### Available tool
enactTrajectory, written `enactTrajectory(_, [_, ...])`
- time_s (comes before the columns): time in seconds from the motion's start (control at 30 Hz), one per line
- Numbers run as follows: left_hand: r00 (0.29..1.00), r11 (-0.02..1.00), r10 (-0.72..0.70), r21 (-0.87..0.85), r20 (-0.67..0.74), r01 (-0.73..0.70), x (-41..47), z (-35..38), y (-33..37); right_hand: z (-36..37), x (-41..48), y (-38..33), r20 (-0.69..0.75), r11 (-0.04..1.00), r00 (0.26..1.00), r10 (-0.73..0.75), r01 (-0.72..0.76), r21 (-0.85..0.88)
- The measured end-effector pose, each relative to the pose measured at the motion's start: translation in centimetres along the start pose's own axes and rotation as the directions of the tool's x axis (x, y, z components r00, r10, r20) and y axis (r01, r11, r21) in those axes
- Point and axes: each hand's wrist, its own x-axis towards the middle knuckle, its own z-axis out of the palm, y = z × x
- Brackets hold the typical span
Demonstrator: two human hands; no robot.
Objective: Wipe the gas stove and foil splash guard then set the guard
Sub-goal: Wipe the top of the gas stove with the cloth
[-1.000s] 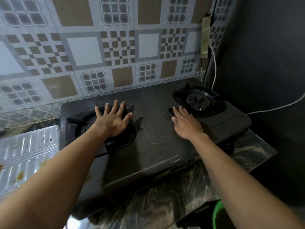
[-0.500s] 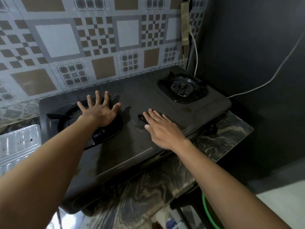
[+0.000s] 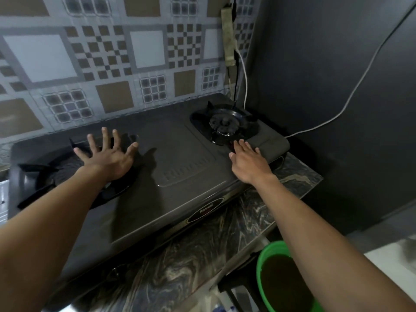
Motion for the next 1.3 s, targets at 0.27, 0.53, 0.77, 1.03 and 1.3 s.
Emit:
enactTrajectory(0.27, [0.999, 0.999, -0.037, -0.006, -0.018, 0.036, 0.2, 0.5, -0.1, -1.6, 2.7, 4.4, -0.033, 0.998, 0.999, 0.005, -0.003, 0.056])
enactTrajectory(0.53, [0.997, 0.999, -0.050, 0.002, -0.050, 0.050, 0.2, 0.6, -0.1, -1.8, 3.4, 6.8, -0.151, 0.979, 0.980, 0.130, -0.103, 0.175])
enactTrajectory(0.77, [0.997, 0.998, -0.057, 0.010, -0.055, 0.058, 0.1, 0.6, 0.0, -3.1, 6.4, 8.8, -0.063, 0.980, 0.979, 0.196, -0.193, 0.054])
enactTrajectory(1.03, [0.998, 0.999, -0.049, -0.012, -0.049, 0.049, -0.2, 0.4, -0.1, -0.1, 1.1, 2.1, -0.211, 0.982, 0.970, 0.119, -0.084, 0.168])
enactTrajectory(1.3, [0.999, 0.999, -0.040, -0.009, -0.032, 0.040, -0.7, 0.1, 0.0, 3.5, -3.2, -7.7, -0.184, 0.999, 0.982, -0.048, 0.049, 0.003])
